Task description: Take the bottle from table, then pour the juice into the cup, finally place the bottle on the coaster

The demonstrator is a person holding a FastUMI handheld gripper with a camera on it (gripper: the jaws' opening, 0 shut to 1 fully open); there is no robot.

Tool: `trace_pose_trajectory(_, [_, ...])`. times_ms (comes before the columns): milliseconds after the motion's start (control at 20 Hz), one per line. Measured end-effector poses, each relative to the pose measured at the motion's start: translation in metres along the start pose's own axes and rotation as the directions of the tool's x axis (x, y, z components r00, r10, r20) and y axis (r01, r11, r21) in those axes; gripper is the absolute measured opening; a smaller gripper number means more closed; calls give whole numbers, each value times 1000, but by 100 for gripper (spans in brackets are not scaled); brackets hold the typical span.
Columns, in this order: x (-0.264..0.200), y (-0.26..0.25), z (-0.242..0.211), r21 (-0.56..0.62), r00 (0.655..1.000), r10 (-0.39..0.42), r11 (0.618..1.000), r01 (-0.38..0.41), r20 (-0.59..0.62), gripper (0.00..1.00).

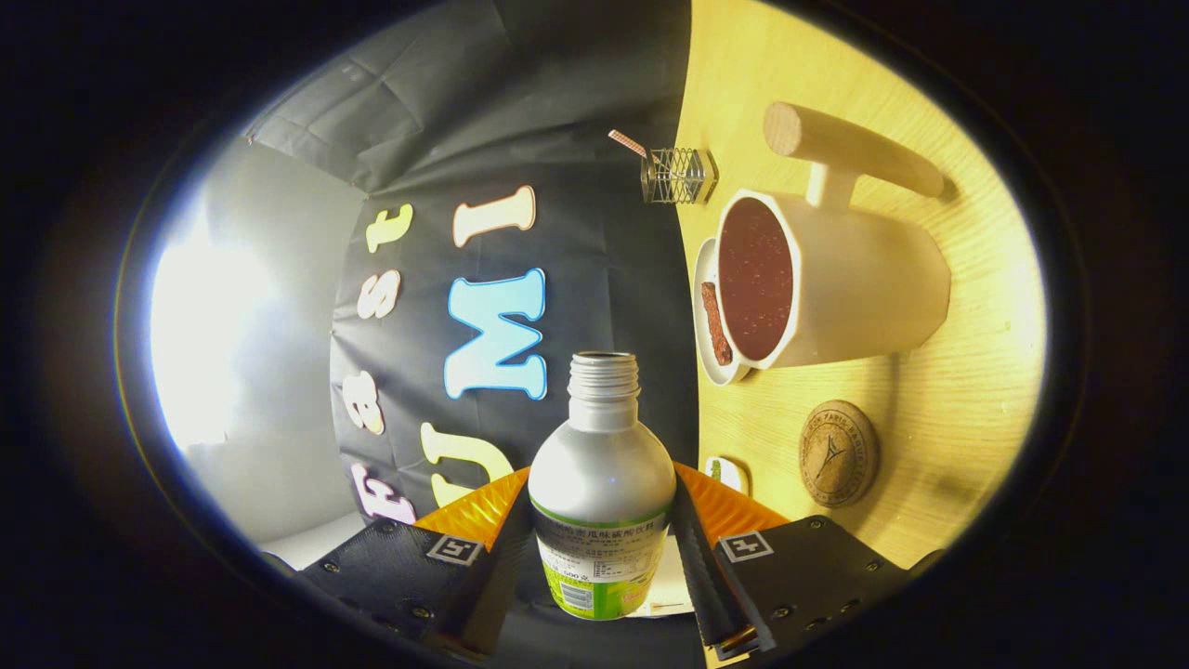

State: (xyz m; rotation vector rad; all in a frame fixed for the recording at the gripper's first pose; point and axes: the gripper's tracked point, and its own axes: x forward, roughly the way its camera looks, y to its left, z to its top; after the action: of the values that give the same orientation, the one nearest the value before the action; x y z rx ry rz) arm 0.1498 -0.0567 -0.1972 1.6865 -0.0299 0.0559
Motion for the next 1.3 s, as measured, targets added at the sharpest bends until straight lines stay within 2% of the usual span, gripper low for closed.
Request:
trace_pose_trajectory(450, [5, 7, 5, 106, 999, 27, 994, -29, 20, 77])
trace_pose_trajectory(1300, [10, 31, -9, 188, 997, 76, 979, -78, 15, 77])
